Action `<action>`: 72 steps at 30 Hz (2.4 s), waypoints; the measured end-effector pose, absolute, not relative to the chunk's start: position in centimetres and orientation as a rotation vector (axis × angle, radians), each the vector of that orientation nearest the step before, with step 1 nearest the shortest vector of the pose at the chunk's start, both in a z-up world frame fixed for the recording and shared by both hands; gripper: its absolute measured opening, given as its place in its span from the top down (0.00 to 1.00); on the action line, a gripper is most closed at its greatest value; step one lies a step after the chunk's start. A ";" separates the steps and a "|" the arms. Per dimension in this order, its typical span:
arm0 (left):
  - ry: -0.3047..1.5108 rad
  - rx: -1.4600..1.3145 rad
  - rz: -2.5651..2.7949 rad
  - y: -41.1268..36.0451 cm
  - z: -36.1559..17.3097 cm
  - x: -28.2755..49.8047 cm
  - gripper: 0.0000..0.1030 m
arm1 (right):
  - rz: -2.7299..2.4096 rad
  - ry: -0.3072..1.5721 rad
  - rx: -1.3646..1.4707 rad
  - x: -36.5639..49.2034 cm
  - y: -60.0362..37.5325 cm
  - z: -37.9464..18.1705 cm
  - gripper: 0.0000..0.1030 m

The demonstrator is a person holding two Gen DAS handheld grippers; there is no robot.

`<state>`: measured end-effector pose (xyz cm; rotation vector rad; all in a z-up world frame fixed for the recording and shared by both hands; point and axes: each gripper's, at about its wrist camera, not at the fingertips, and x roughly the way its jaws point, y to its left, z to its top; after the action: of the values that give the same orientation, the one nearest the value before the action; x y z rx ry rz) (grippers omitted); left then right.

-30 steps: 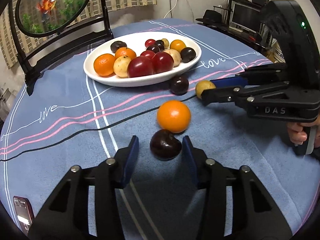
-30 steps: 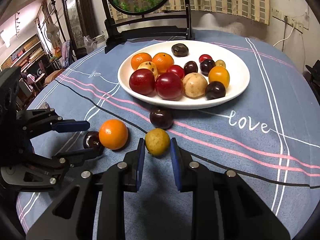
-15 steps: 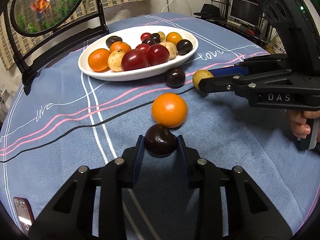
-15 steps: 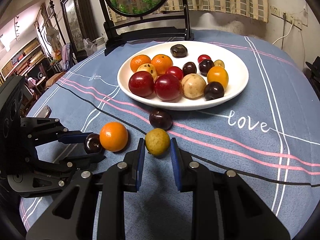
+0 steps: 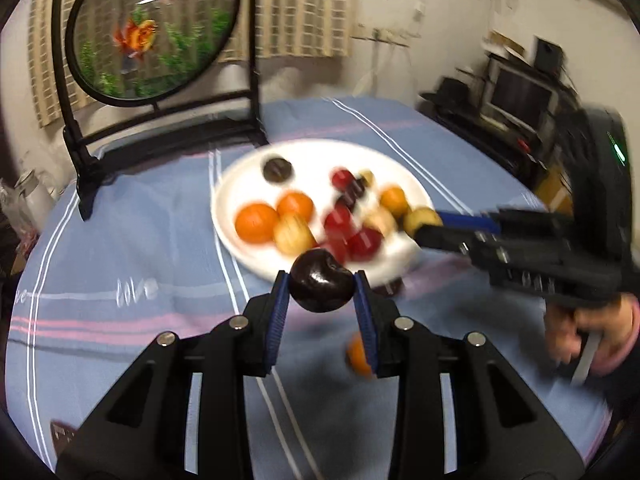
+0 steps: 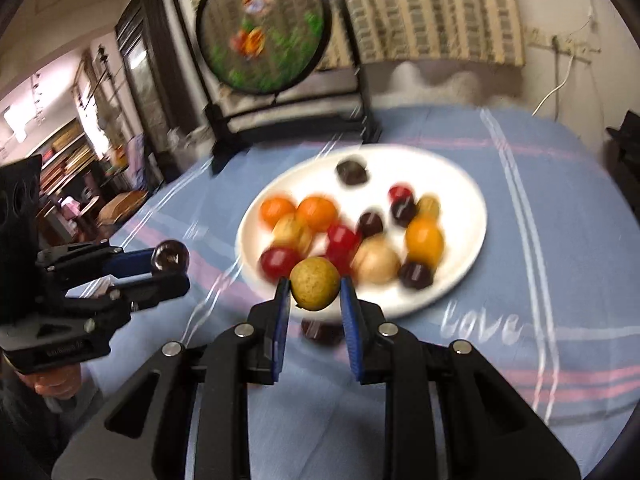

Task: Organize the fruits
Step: 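Carry the dark plum and yellow fruit to the plate and release them, then grasp a tangerine with the left tool while the right tool grasps a dark plum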

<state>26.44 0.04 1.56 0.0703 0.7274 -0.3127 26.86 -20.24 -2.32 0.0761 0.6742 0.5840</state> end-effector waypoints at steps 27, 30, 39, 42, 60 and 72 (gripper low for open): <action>0.774 -0.109 -0.012 5.0 -1.9 24.7 0.10 | 0.574 0.836 -0.096 26.3 -16.8 -6.4 0.67; 0.782 -0.132 -0.030 5.3 -1.9 24.6 0.10 | 0.546 0.852 -0.109 27.0 -16.4 -7.4 0.67; 0.774 -0.137 -0.030 5.5 -1.6 24.4 0.10 | 0.520 0.846 -0.132 27.0 -16.2 -7.8 0.71; 0.800 -0.084 -0.113 4.0 -1.9 24.1 0.10 | 0.544 0.821 -0.077 25.7 -17.6 -6.8 0.71; 0.808 0.161 -0.293 -3.8 -5.3 23.8 0.37 | 0.535 0.804 0.029 24.2 -21.0 -5.9 0.71; 0.872 0.112 -0.344 -4.2 -6.5 24.4 0.60 | 0.542 0.788 0.048 23.9 -21.5 -5.1 0.71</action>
<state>24.36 -4.20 -6.52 0.1122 0.8725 -0.3440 23.93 -21.45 -5.08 0.0484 0.7880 0.5416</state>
